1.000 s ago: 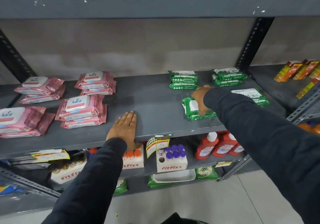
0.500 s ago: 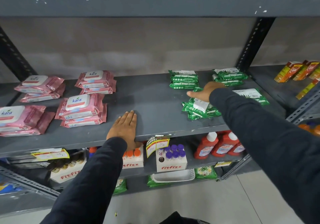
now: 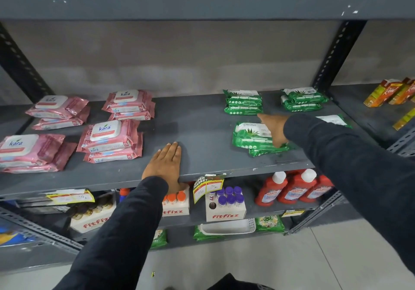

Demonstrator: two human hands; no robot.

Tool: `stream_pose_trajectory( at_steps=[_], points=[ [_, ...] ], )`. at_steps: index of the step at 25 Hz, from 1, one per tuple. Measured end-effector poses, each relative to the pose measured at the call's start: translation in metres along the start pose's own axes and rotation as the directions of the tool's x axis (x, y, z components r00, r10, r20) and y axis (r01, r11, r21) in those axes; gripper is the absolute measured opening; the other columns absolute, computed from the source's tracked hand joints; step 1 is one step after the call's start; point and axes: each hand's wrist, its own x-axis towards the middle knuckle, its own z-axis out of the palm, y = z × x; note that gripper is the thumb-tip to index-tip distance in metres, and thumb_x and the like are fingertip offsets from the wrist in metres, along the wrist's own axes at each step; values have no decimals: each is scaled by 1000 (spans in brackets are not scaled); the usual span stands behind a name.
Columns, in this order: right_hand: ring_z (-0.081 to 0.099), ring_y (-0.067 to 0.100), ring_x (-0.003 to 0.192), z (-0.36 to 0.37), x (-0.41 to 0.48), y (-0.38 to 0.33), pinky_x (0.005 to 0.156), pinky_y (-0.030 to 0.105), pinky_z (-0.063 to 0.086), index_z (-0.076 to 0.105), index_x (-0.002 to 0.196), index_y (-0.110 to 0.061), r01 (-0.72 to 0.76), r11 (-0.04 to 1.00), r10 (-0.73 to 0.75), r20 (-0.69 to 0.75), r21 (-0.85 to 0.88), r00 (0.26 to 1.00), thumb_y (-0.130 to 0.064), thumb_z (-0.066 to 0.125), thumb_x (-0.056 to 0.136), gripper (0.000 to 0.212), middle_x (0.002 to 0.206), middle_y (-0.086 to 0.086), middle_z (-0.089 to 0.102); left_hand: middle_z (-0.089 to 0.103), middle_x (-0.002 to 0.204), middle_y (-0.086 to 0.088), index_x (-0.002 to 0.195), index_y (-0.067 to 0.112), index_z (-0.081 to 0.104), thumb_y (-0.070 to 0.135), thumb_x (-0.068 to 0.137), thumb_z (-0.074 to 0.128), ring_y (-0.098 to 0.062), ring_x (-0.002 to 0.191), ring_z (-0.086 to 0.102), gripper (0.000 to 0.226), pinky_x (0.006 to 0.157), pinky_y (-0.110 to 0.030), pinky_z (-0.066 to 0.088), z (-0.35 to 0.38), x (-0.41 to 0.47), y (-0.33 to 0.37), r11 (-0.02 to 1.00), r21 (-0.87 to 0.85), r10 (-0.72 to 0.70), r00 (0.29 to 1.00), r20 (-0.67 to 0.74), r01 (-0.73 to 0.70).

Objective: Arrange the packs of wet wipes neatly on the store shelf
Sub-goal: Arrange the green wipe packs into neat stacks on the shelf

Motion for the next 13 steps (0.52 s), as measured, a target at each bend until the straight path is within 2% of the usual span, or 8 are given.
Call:
stream_pose_trajectory(
  at_steps=[1,2,3,4,5,8,11,13],
  points=[
    [62,18,78,1,0,4,50,21,46,-3,155,-18,19,999,-19,-6,-51,1000,4,67,79,106,152,9,38,-9,160,-7,149,11,-9,74,72,56,-24,145,-7,120,118,-40,1,0,0,0,1000,-1,2,1000,-2,-2],
    [63,18,86,3,-1,7,50,19,46,0,156,-17,32,994,-35,-25,-102,999,5,64,80,101,155,8,33,-8,160,-7,149,11,-9,74,72,56,-24,146,-6,120,118,-40,1,0,0,0,1000,-1,3,1000,-3,-3],
    [60,21,109,5,0,10,61,19,50,3,156,-16,47,989,-53,-41,-141,998,4,63,80,98,158,8,27,-8,160,-7,149,11,-9,74,72,56,-24,146,-6,120,118,-40,1,0,0,0,1000,0,4,1000,-4,-4],
    [48,22,130,7,1,13,78,20,51,6,156,-15,65,984,-75,-50,-165,996,3,63,80,97,160,8,21,-8,160,-8,149,11,-9,75,72,56,-24,146,-6,120,118,-40,1,0,0,0,1000,2,3,1000,-4,-3],
    [36,23,140,8,2,15,88,21,46,8,156,-15,76,982,-86,-50,-171,995,2,63,79,95,161,8,19,-8,160,-8,149,11,-8,75,71,56,-24,146,-6,120,118,-40,1,0,0,0,1000,2,3,1000,-5,-3],
    [33,22,142,11,8,16,81,18,35,10,156,-16,81,986,-88,-49,-143,995,8,57,82,91,161,6,17,-8,160,-7,150,11,-8,74,71,56,-24,146,-6,119,118,-40,1,0,-1,0,1000,-2,6,1000,-4,-6],
    [36,24,140,15,14,21,85,20,38,11,156,-20,107,988,-116,-82,-110,990,12,53,82,90,161,5,19,-9,160,-7,150,12,-8,74,72,56,-24,146,-6,119,118,-39,1,0,-1,0,1000,-3,4,1000,-2,-4],
    [40,25,137,17,14,23,82,21,40,12,155,-23,129,989,-136,-107,-71,985,13,53,82,91,161,5,20,-9,160,-7,150,12,-8,74,72,56,-24,146,-7,118,118,-39,1,0,-1,0,1000,-2,3,1000,-3,-3]
  ],
)
